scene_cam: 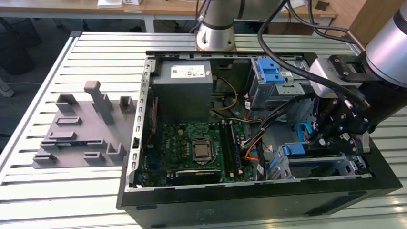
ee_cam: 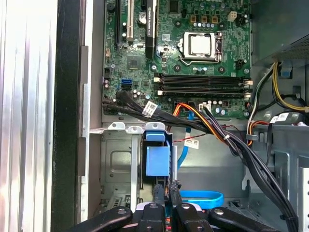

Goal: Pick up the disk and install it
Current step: 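Insert the second disk wire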

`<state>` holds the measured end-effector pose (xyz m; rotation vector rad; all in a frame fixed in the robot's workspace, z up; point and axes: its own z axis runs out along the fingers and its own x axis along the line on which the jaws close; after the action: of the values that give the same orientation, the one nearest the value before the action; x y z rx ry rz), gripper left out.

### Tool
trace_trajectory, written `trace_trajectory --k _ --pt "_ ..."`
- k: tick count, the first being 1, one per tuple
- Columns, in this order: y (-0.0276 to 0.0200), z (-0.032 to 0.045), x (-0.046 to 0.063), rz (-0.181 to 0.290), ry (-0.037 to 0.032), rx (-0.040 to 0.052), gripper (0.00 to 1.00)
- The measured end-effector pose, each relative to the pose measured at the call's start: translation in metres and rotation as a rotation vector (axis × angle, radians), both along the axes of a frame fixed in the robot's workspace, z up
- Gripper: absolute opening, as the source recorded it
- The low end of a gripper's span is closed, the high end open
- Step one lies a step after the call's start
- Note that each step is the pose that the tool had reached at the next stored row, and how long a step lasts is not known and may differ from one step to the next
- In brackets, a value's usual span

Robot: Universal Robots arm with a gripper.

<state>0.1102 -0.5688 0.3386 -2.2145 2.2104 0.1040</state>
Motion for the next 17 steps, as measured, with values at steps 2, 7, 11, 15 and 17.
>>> trace_trajectory --k 2,7,11,15,17 --pt "-0.0002 -0.0005 0.0002 0.000 0.0000 -0.0002 0.16" --pt "-0.0003 -0.0016 0.0012 0.000 0.0000 -0.0001 0.16" --pt "-0.0003 -0.0023 0.0021 0.000 0.0001 0.0000 0.16" --pt "-0.0003 -0.0027 0.0030 0.000 0.0000 0.0000 0.16" --pt "-0.0003 -0.0029 0.0034 0.000 0.0000 -0.0001 0.16"
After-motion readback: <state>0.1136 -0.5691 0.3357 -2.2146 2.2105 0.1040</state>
